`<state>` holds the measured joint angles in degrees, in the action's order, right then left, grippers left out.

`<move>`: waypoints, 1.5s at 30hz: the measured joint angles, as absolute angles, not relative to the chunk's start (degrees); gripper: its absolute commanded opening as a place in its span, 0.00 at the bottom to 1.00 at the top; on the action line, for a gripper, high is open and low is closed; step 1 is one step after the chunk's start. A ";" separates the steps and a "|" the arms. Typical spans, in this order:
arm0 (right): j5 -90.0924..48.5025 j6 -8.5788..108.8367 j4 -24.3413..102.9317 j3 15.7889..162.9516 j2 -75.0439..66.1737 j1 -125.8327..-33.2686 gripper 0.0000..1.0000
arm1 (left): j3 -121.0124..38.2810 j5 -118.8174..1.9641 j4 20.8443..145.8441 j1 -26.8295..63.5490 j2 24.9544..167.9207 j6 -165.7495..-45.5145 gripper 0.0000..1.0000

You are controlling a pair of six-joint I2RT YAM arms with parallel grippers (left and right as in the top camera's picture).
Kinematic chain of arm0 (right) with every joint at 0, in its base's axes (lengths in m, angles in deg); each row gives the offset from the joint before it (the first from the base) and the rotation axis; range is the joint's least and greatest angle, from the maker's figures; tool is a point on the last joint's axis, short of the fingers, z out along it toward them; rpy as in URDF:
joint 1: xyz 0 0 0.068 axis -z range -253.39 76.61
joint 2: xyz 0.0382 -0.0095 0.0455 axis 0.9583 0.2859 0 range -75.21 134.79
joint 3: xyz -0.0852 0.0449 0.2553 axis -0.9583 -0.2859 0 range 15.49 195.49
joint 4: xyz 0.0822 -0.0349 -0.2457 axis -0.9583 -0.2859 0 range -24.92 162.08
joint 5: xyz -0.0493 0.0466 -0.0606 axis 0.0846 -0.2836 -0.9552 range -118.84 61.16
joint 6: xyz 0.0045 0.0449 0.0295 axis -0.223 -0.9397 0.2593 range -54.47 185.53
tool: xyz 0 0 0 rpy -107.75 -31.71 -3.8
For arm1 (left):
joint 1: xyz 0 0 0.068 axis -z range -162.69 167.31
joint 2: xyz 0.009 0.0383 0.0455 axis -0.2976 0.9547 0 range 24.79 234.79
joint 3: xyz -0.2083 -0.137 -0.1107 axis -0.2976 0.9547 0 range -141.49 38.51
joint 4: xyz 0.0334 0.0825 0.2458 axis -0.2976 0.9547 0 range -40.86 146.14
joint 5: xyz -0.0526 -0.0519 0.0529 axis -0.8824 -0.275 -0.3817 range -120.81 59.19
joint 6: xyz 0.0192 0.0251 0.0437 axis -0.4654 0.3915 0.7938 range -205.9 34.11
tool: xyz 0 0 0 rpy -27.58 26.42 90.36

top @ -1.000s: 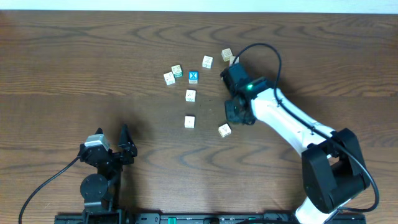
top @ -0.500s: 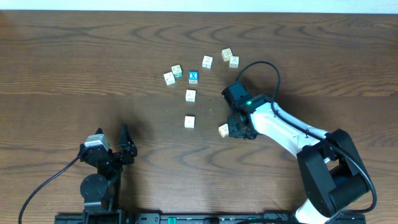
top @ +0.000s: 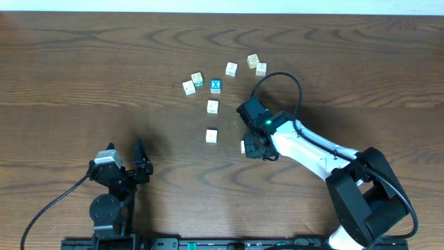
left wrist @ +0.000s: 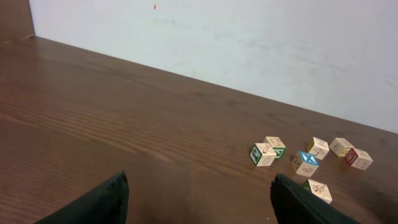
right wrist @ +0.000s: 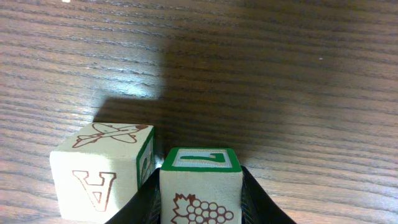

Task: Lift 3 blocks

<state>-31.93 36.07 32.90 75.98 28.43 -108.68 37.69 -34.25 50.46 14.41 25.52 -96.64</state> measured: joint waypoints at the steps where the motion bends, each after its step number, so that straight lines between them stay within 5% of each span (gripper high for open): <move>1: -31.84 35.86 33.10 75.94 28.43 -108.72 0.18 | 37.69 -34.23 50.46 14.41 25.52 -96.64 0.73; 13: -31.89 35.09 35.79 75.63 28.43 -108.94 0.22 | 37.69 -34.23 50.46 14.41 25.52 -96.64 0.73; 19: -32.11 34.63 35.92 75.31 28.47 -108.94 0.36 | 37.69 -34.23 50.46 14.41 25.52 -96.64 0.73; 45: -32.52 34.65 37.56 74.93 28.67 -108.92 0.41 | 37.69 -34.23 50.46 14.41 25.52 -96.64 0.73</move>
